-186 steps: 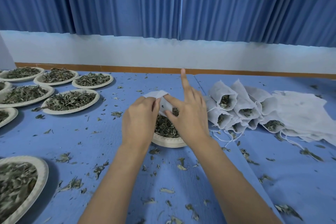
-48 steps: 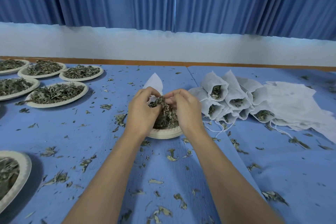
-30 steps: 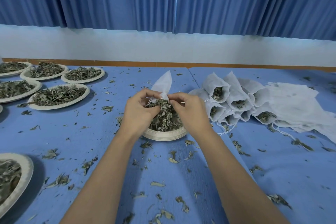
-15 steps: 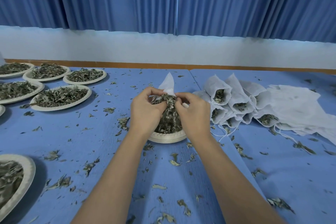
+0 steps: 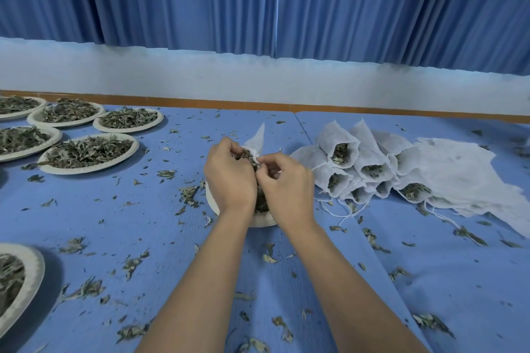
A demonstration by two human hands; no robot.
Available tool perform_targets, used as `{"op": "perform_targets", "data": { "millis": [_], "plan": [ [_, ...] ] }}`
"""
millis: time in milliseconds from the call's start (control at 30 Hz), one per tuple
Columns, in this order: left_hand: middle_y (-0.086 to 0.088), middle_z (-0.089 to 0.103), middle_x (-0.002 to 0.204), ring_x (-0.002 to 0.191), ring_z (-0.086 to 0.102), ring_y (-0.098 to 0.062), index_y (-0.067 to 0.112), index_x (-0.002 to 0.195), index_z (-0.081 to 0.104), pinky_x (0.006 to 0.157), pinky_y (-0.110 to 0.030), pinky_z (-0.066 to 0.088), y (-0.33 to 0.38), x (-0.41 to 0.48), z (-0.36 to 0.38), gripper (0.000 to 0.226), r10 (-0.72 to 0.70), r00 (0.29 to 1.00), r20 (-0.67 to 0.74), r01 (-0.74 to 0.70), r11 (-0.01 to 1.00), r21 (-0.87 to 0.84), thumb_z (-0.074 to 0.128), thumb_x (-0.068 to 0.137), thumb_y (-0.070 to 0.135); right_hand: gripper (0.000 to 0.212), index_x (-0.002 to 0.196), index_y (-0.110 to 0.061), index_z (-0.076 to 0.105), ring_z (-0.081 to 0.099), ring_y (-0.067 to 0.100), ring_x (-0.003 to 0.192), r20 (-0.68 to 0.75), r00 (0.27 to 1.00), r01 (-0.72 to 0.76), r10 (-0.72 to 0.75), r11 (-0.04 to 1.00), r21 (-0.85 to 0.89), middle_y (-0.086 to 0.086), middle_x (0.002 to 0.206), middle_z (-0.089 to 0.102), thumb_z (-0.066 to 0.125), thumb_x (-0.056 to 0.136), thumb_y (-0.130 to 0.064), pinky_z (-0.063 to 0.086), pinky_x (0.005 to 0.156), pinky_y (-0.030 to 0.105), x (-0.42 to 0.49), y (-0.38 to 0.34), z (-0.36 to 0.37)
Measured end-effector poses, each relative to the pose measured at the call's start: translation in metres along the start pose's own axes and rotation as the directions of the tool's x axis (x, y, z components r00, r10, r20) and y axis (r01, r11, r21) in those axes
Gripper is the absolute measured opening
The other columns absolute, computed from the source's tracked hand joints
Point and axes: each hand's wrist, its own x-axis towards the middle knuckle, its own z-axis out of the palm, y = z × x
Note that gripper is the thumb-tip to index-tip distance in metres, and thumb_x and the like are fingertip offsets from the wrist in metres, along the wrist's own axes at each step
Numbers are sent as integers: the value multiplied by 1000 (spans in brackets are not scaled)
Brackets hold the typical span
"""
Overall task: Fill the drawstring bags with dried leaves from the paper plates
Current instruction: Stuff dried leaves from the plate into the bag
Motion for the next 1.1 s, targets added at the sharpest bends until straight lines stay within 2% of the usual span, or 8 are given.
{"op": "perform_targets", "data": {
  "millis": [300,400,533,633,767,900,1000,1100],
  "plan": [
    [12,53,73,53,44,-5,15,77,52,46,-14,34,0,11,-13,18,19,988,155,-24,999,29,56,81,-3,18,99,-14,71,66,18,77,37,988,-152,149,981,123,3,86,72,57,88,-12,53,78,42,7,-4,6],
    [7,60,86,74,54,-8,20,82,53,60,-14,39,-1,12,-22,13,41,944,327,-47,999,10,61,85,10,18,99,-10,70,67,24,79,40,967,-253,250,944,212,0,84,69,56,89,-10,55,76,47,12,-3,6],
    [-1,58,115,104,57,-17,32,86,51,88,-35,47,-2,15,-31,20,33,833,552,-5,999,-53,60,88,14,15,96,-12,70,68,21,79,27,943,-328,333,910,253,-9,76,63,57,89,-8,56,74,46,17,1,1],
    [4,51,120,105,53,-6,37,89,48,88,-25,46,0,16,-33,35,107,755,647,-127,992,-17,69,81,11,13,88,-17,66,68,23,81,48,916,-391,398,859,330,-1,79,66,57,90,-7,59,70,44,21,5,-2],
    [2,55,119,111,56,-21,33,85,53,98,-43,45,-1,15,-32,41,147,778,611,-138,988,-63,73,76,-1,17,83,-14,63,66,14,71,139,876,-461,462,717,524,5,80,63,54,93,-3,57,55,25,24,6,-7],
    [6,66,102,95,65,-24,29,77,59,85,-37,54,-1,16,-29,31,71,866,494,-55,997,-48,78,74,5,18,81,-14,62,65,4,61,211,876,-471,433,674,569,3,77,62,54,93,-2,56,56,22,24,4,-9],
    [-6,68,81,52,52,-15,25,74,60,56,-28,49,-1,16,-27,23,63,912,405,-73,997,10,78,74,11,16,82,-14,62,66,6,67,180,912,-410,369,800,439,-2,76,62,55,92,-4,57,58,24,22,4,-8],
    [1,60,74,47,42,-9,20,76,60,42,-16,34,-2,15,-24,19,57,950,308,-87,993,85,68,78,3,12,94,-14,66,60,7,74,96,977,-203,191,969,142,-11,75,60,55,91,-10,56,72,31,19,3,-6]
  ]
}}
